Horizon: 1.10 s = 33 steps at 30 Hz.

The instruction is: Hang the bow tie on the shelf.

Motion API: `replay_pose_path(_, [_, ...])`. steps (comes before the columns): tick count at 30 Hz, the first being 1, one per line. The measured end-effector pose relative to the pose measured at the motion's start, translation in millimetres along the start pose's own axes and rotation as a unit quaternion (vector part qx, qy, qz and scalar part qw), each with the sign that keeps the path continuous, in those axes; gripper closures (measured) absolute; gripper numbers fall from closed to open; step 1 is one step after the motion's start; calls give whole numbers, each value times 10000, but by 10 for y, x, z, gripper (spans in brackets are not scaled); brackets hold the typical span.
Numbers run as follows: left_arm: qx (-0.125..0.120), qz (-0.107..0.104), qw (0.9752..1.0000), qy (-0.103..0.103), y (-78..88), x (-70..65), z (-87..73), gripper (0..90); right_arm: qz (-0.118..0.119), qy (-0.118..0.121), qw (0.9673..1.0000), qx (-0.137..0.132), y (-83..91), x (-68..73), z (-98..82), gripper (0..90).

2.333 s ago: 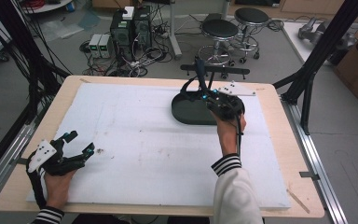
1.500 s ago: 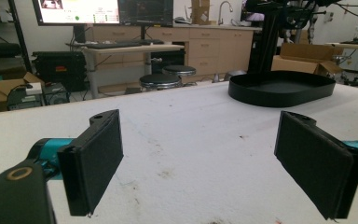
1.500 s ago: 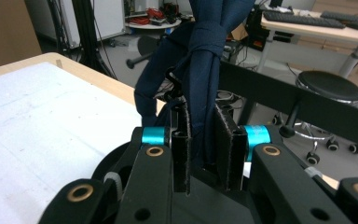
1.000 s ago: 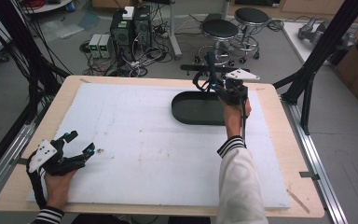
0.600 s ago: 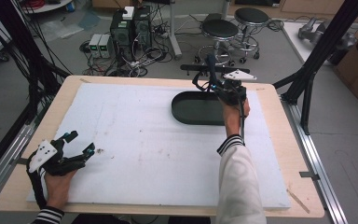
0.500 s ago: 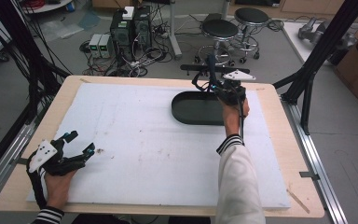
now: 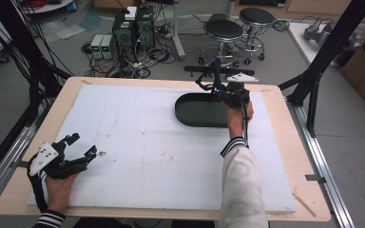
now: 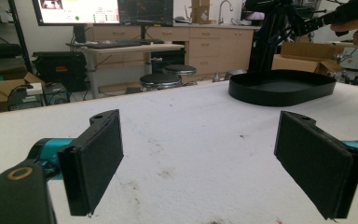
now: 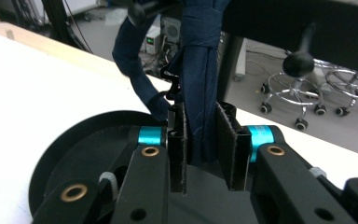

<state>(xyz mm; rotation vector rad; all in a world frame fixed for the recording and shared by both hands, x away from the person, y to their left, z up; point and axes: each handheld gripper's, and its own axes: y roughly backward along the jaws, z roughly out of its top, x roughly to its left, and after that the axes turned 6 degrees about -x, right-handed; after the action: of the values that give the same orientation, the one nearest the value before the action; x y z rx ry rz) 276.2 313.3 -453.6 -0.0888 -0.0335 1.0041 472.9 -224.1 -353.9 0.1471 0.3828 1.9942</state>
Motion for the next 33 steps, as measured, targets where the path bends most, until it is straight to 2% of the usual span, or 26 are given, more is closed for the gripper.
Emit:
replay_pose_path(8, [2,-30,10000,-17,3,-1,1,155,-11,-90,9999,49,-4,-3,-12,661])
replay_pose_path(14, [-9,-22,10000,-2,1,0,0,155,108,-174,9997,141,3,-7,-27,476])
replay_pose_path(16, [0,-25,10000,-15,2,0,0,155,32,-107,9998,168,-1,9,-29,433])
replay_pose_path(18, [-7,-22,10000,-4,2,0,0,155,76,-103,9998,180,-7,11,-34,396])
replay_pose_path(22, [-10,-17,10000,1,1,0,0,155,24,-145,9996,236,-20,26,-48,255])
replay_pose_path(25, [-5,-11,10000,2,-1,-1,-1,156,95,-189,9993,295,-4,33,-52,187])
replay_pose_path(27, [5,-15,10000,-20,0,-4,0,156,226,-222,9991,292,22,45,-55,125])
replay_pose_path(30, [0,-8,10000,-36,-2,-8,0,156,394,-167,9986,322,121,107,-56,111])
replay_pose_path(33, [6,-2,10000,-44,-2,-10,0,156,562,-9,9976,412,271,194,-68,102])
